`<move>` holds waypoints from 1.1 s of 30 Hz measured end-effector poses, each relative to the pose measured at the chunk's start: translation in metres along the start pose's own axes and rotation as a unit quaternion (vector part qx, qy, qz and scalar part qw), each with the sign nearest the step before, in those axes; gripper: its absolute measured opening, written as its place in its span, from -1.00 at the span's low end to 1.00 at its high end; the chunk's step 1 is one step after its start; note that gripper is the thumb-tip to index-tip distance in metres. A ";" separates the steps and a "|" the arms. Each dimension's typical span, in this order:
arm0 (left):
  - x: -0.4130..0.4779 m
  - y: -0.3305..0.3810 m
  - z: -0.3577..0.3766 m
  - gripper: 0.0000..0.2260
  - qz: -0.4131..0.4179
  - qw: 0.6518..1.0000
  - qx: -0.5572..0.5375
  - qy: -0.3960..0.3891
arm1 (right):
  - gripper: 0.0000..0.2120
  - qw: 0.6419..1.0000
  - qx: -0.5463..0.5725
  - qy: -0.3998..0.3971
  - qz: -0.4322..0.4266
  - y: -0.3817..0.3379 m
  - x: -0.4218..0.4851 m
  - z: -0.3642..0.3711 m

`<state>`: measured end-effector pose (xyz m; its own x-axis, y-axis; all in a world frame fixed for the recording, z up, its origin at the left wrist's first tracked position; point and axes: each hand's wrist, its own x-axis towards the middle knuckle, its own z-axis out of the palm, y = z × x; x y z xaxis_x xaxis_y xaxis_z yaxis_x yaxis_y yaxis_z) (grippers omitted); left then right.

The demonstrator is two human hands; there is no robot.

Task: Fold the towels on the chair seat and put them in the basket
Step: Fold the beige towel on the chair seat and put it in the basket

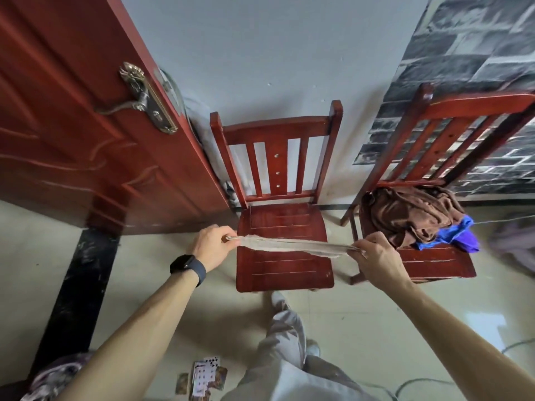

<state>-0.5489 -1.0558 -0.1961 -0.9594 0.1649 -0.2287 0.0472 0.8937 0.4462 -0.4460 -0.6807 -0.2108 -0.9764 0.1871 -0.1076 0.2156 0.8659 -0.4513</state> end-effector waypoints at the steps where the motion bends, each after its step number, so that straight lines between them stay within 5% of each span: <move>1: 0.001 -0.003 0.002 -0.86 0.029 0.999 0.036 0.017 | -0.89 0.998 -0.024 0.019 -0.053 0.006 0.002 0.005; 7: 0.021 -0.017 0.010 -0.88 0.192 0.947 0.253 0.045 | -0.85 0.973 -0.126 -0.010 -0.193 0.023 0.035 0.008; 11: 0.050 -0.017 0.017 -0.91 0.158 0.961 0.225 0.033 | -0.83 0.965 -0.166 -0.084 -0.185 0.019 0.072 0.004; 22: 0.131 -0.012 0.025 -0.90 0.081 0.969 0.231 0.011 | -0.80 0.949 -0.250 -0.128 -0.147 0.004 0.155 0.025; 33: 0.116 -0.042 0.060 -0.92 0.108 0.966 0.231 0.039 | -0.88 0.978 -0.179 -0.070 -0.086 0.025 0.141 0.077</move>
<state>-0.6450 -1.0494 -0.2936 -0.9304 0.3527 -0.1002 0.3506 0.9357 0.0384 -0.5778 -0.6686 -0.3051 -0.9817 -0.0184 -0.1894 0.0079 0.9906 -0.1368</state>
